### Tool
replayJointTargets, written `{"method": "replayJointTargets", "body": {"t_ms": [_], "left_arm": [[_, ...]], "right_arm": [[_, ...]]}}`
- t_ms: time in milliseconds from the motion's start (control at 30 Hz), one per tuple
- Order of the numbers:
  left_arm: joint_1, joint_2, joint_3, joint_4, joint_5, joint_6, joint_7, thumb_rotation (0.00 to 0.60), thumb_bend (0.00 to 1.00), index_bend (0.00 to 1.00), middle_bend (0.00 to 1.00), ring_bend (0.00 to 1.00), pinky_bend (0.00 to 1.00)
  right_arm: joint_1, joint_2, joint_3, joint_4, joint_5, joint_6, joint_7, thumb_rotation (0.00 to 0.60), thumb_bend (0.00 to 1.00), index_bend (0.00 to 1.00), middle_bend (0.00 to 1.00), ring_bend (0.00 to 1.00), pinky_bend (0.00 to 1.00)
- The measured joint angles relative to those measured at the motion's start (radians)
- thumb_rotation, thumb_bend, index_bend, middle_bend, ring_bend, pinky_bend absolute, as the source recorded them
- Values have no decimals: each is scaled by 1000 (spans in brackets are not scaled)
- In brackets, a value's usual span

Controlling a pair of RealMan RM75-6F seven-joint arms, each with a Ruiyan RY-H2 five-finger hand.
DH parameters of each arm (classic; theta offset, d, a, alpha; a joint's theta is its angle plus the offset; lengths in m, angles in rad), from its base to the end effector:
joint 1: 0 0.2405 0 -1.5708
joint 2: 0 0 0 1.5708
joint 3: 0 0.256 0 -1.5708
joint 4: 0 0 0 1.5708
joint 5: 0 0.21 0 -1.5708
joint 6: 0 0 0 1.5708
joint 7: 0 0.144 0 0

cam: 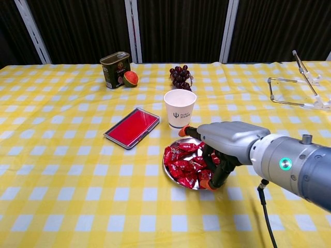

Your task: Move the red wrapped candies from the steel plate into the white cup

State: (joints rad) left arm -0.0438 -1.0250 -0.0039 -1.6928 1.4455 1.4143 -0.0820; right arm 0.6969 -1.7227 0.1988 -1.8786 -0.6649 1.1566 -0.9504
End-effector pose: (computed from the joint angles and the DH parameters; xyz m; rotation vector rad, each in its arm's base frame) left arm -0.3238 0.1564 0.1693 -1.3409 -1.0884 -0.8256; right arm -0.0892 -0.2525 -0.0629 1.9266 -1.1615 0.6900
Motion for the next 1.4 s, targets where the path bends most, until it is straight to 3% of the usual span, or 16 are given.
{"method": "replayJointTargets", "body": {"t_ms": [767, 833, 1000, 1267, 1400], "left_arm": [[-4, 2, 0, -7, -11, -10, 3, 600, 24, 0, 0, 0, 0], [-5, 2, 0, -8, -12, -12, 2, 600, 24, 0, 0, 0, 0], [-6, 3, 0, -10, -14, -15, 1, 600, 24, 0, 0, 0, 0], [-7, 4, 0, -13, -17, -19, -1, 600, 23, 0, 0, 0, 0], [-8, 5, 0, -14, -18, -20, -1, 600, 24, 0, 0, 0, 0]], "right_arm": [[88, -27, -4, 111, 117, -14, 57, 600, 350, 48, 723, 863, 998], [94, -31, -4, 123, 124, -15, 63, 600, 350, 72, 723, 864, 998], [104, -38, -9, 146, 132, -19, 77, 600, 349, 268, 723, 863, 998], [110, -61, -8, 185, 119, -31, 123, 600, 355, 371, 725, 866, 998], [115, -76, -10, 206, 111, -37, 140, 600, 411, 489, 740, 877, 998]]}}
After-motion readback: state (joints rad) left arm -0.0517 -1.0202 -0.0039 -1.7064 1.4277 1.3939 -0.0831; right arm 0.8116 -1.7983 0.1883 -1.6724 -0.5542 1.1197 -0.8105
